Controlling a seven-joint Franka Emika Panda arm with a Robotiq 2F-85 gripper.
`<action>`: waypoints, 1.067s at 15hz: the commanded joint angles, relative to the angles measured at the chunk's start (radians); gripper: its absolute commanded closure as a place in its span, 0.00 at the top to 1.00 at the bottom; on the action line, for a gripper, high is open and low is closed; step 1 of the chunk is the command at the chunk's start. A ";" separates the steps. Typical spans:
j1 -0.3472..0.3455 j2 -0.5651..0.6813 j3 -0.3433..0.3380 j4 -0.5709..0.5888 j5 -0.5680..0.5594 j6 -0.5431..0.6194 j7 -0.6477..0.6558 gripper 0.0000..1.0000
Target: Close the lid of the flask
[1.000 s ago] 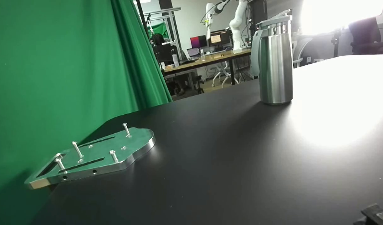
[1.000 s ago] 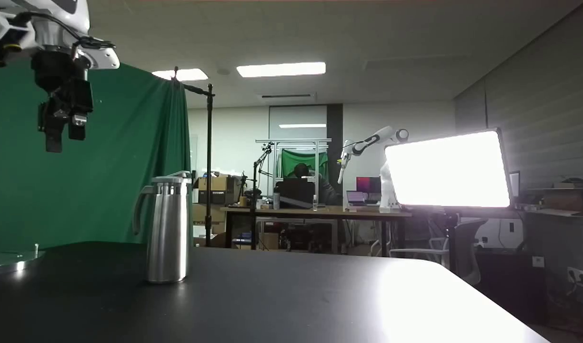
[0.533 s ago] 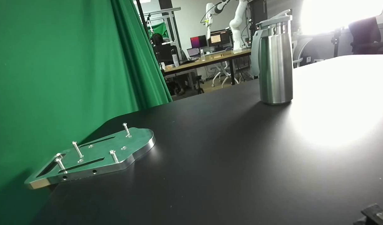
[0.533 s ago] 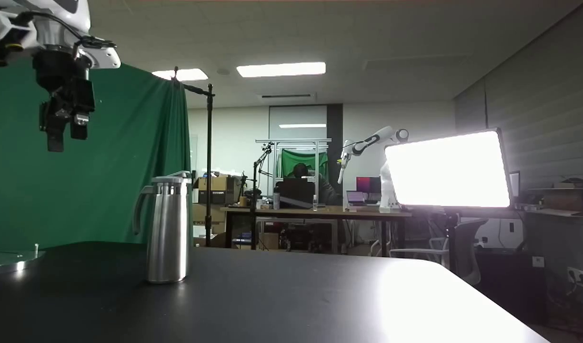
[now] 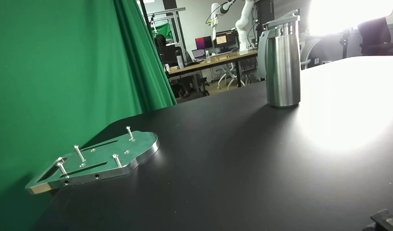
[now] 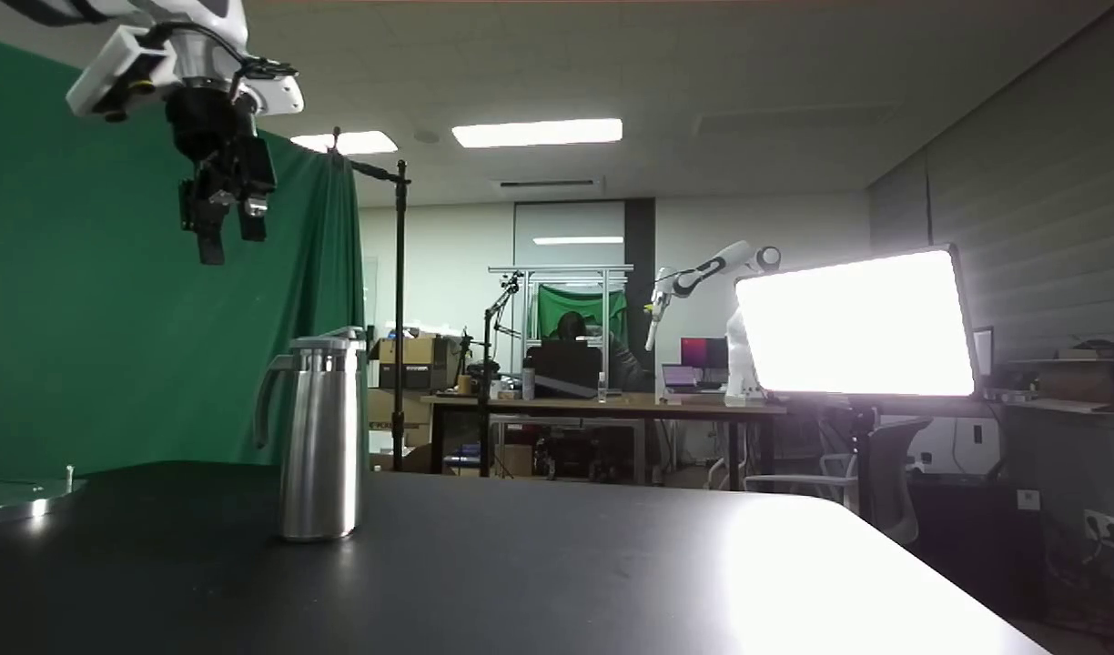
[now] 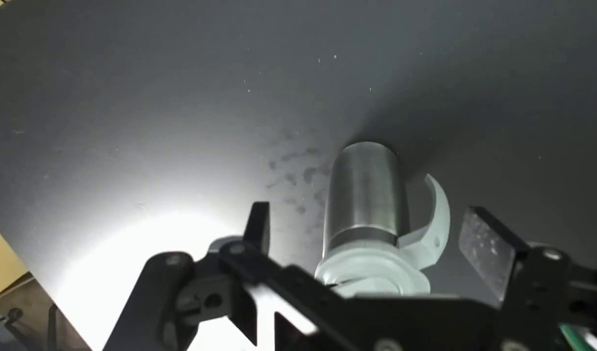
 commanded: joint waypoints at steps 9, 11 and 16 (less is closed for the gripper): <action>0.019 0.272 -0.131 0.314 -0.006 0.025 0.002 0.39; 0.023 0.293 -0.146 0.324 0.008 0.046 0.004 0.25; 0.030 0.319 -0.177 0.321 0.056 0.088 0.002 0.00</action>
